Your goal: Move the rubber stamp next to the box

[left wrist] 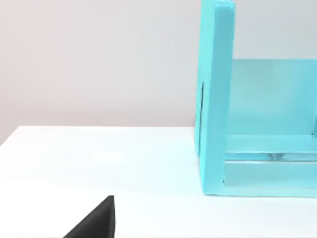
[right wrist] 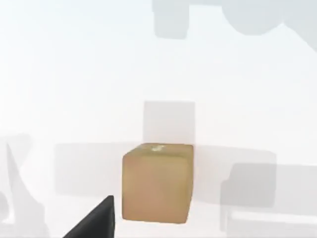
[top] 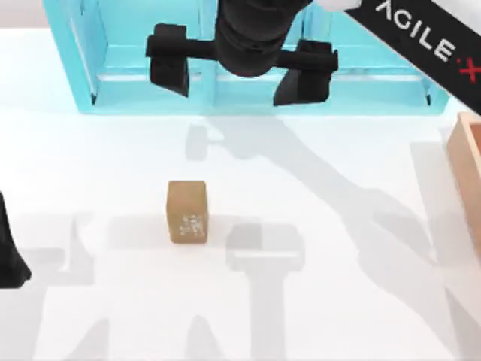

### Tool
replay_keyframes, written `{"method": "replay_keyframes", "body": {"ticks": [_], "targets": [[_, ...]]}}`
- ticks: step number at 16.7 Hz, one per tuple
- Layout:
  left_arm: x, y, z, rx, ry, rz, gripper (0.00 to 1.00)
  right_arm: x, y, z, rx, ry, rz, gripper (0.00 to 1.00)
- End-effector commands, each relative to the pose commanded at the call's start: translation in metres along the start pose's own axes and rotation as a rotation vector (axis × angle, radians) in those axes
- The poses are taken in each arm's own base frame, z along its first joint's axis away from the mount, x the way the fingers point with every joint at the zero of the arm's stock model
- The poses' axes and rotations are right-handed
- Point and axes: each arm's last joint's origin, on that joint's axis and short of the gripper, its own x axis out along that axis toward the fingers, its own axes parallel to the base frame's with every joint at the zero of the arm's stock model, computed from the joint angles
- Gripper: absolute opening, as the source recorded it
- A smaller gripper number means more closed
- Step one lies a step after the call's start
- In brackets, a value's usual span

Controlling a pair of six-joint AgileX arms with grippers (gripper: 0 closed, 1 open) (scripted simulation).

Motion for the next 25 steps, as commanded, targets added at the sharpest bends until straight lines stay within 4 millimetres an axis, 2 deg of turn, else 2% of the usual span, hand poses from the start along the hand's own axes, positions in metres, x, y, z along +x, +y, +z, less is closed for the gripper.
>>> {"method": "replay_keyframes", "body": {"ticks": [4,8,16,21,25], "targets": [[0.0,0.0,0.0,0.0,0.0,0.0,1.0,0.052,0.043,-0.028,-0.012,0.095,-0.089,1.0],[0.0,0.0,0.0,0.0,0.0,0.0,1.0,0.081,0.061,-0.05,-0.021,0.138,-0.143,1.0],[0.0,0.0,0.0,0.0,0.0,0.0,1.0,0.089,0.062,-0.051,-0.021,0.145,-0.152,1.0],[0.0,0.0,0.0,0.0,0.0,0.0,1.0,0.122,0.064,-0.054,-0.022,0.142,-0.148,1.0],[0.0,0.0,0.0,0.0,0.0,0.0,1.0,0.157,0.057,-0.059,-0.021,0.138,-0.144,1.0]]}}
